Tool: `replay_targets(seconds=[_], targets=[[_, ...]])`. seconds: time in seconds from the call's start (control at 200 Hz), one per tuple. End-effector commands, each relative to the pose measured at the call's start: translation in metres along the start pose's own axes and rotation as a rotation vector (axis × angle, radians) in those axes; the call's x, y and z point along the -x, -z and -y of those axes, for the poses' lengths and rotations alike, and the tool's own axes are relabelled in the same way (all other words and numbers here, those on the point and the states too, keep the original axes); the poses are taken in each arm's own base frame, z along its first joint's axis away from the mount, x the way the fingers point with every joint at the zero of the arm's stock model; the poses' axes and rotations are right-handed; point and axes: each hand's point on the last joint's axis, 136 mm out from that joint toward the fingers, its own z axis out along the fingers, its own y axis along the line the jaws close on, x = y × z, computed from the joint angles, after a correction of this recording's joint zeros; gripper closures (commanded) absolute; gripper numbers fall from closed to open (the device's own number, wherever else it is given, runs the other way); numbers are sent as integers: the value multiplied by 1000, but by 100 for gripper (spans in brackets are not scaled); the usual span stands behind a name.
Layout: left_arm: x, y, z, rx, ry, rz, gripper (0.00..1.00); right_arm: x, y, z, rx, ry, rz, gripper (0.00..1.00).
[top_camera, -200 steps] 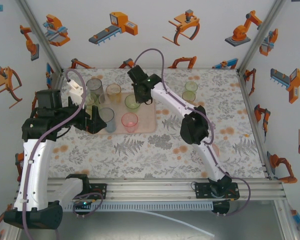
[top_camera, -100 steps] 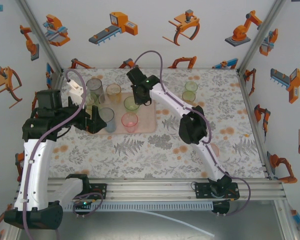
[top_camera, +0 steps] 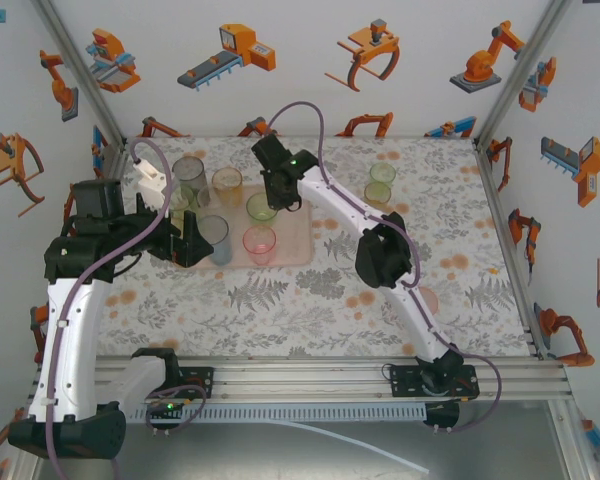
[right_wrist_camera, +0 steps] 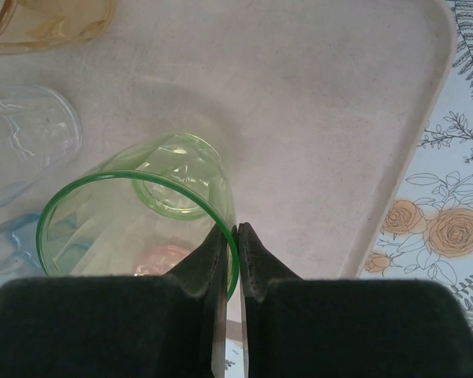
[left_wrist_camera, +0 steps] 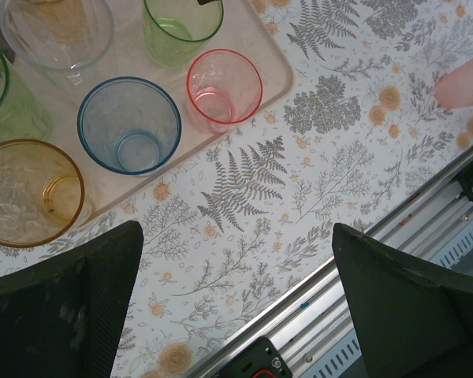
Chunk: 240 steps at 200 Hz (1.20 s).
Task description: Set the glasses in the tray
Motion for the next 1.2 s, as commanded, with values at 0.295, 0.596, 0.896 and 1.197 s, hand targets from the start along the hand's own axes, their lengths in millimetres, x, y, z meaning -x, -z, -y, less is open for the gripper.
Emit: replay_targets(seconds=[0.295, 0.596, 0.896, 1.197], targets=[[3, 4, 5, -20, -1, 27, 3, 3, 1, -10, 25, -20, 3, 81], [6, 5, 6, -23, -2, 31, 3, 8, 4, -14, 45, -20, 17, 75], [7, 5, 6, -23, -2, 31, 3, 17, 14, -14, 42, -14, 49, 69], [7, 5, 4, -13, 1, 25, 3, 30, 32, -17, 61, -4, 94, 67]])
